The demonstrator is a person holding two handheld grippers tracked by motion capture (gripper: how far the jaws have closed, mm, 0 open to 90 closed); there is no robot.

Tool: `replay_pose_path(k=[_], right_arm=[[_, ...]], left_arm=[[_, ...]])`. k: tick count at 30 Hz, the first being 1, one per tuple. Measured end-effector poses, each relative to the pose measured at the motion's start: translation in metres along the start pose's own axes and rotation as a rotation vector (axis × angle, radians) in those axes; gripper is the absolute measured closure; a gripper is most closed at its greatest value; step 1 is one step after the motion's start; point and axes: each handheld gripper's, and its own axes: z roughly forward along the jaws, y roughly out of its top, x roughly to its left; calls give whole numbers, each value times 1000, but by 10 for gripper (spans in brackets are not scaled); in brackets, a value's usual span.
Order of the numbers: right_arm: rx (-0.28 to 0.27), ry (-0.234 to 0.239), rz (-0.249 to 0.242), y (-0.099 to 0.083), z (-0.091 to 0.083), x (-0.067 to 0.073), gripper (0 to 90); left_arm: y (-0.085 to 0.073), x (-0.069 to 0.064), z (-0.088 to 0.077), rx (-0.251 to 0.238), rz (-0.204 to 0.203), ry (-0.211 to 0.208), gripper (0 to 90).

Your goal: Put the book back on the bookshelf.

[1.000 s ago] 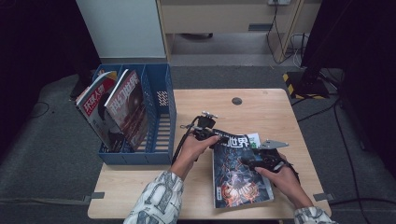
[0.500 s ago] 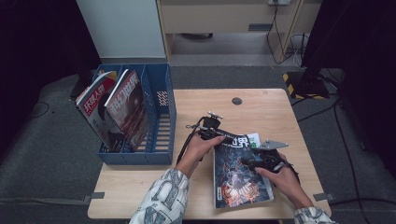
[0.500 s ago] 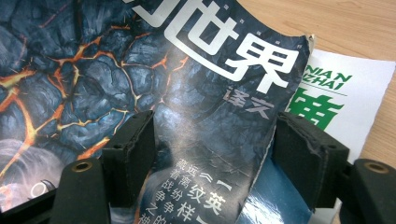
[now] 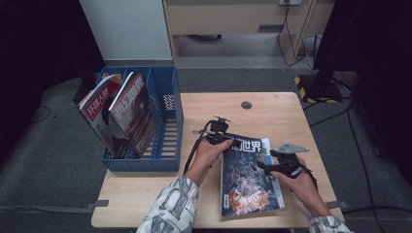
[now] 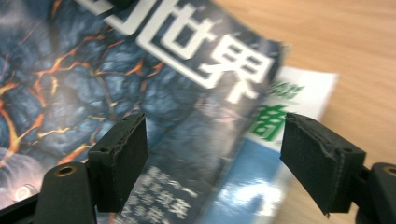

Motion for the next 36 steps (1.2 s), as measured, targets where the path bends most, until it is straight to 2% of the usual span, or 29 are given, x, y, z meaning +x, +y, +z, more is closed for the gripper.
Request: replay_pose_path(k=[3, 7, 10, 14, 19, 22, 26, 36], right_arm=[[-18, -33, 1, -1, -8, -9, 257], [-16, -126, 9, -6, -16, -23, 306], [13, -200, 17, -12, -17, -32, 317], [33, -249, 42, -19, -17, -41, 312], [76, -281, 63, -27, -14, -47, 312], [92, -288, 61, -29, -11, -49, 311], [112, -291, 47, -31, -6, -50, 306], [104, -293, 54, -32, -4, -49, 281]], left_arm=[[1, -3, -3, -3, 10, 1, 764], [2, -8, -8, -13, 25, 4, 766], [3, -10, -12, -19, 38, 3, 770], [5, -13, -18, -22, 55, 8, 777], [13, -18, -28, -39, 75, 2, 793], [18, -19, -34, -42, 87, -13, 801], [22, -21, -41, -46, 83, -21, 811], [30, -27, -53, -56, 98, -18, 821]])
